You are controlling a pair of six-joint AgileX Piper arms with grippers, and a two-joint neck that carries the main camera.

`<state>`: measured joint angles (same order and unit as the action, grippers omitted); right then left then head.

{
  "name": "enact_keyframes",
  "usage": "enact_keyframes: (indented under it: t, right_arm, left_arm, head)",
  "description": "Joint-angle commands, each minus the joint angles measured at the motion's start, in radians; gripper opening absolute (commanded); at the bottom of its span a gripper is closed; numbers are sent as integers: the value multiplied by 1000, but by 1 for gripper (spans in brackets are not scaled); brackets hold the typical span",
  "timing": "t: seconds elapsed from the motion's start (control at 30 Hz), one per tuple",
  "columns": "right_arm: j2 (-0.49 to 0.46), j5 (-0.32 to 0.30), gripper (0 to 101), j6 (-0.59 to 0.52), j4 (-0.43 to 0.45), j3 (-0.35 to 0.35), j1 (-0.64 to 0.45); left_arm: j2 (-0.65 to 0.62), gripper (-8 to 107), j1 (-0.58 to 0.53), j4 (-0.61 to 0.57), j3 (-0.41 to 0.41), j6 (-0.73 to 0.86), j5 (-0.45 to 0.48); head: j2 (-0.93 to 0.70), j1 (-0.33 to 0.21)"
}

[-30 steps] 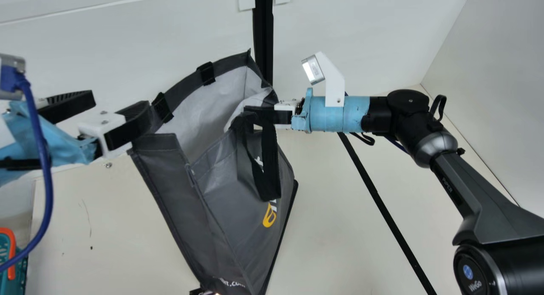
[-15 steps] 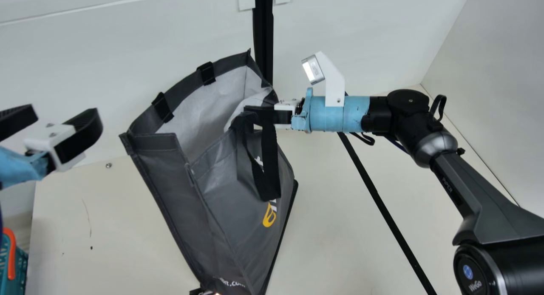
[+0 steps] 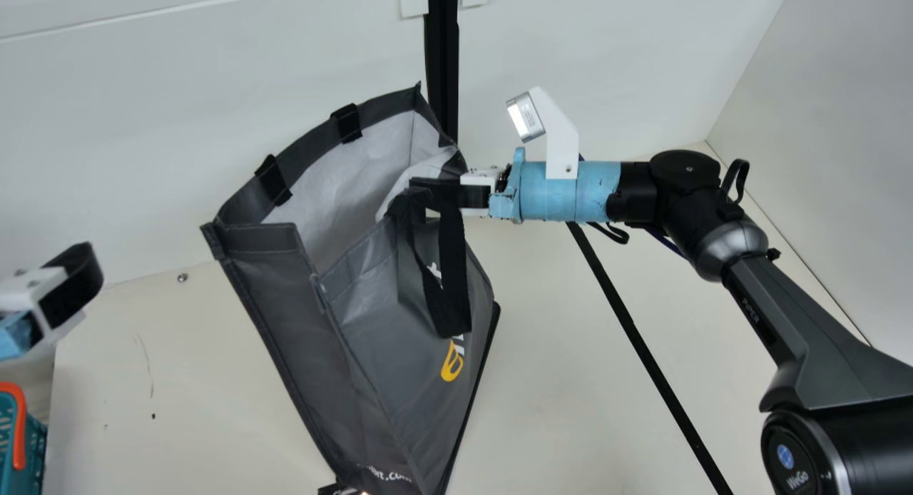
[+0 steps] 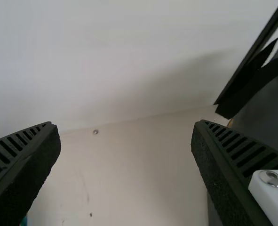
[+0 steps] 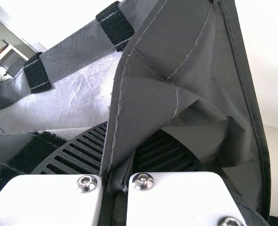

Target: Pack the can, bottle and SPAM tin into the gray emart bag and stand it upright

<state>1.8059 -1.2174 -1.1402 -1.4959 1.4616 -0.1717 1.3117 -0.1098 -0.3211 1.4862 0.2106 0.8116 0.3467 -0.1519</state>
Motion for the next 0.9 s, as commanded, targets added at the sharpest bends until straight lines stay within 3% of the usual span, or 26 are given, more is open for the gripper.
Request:
enact_keyframes:
  t: [0.0,0.57,0.87]
  right_arm:
    - [0,0,0,0,0,0,0]
    - [0,0,0,0,1,0,0]
    - [0,0,0,0,1,0,0]
  left_arm:
    - [-21,90,1,68,-16,-43,2]
    - [-220,90,-6,302,-115,-244,22]
    - [-264,90,-9,343,-130,-284,29]
  head:
    - [2,-23]
    - [2,-23]
    - [2,-23]
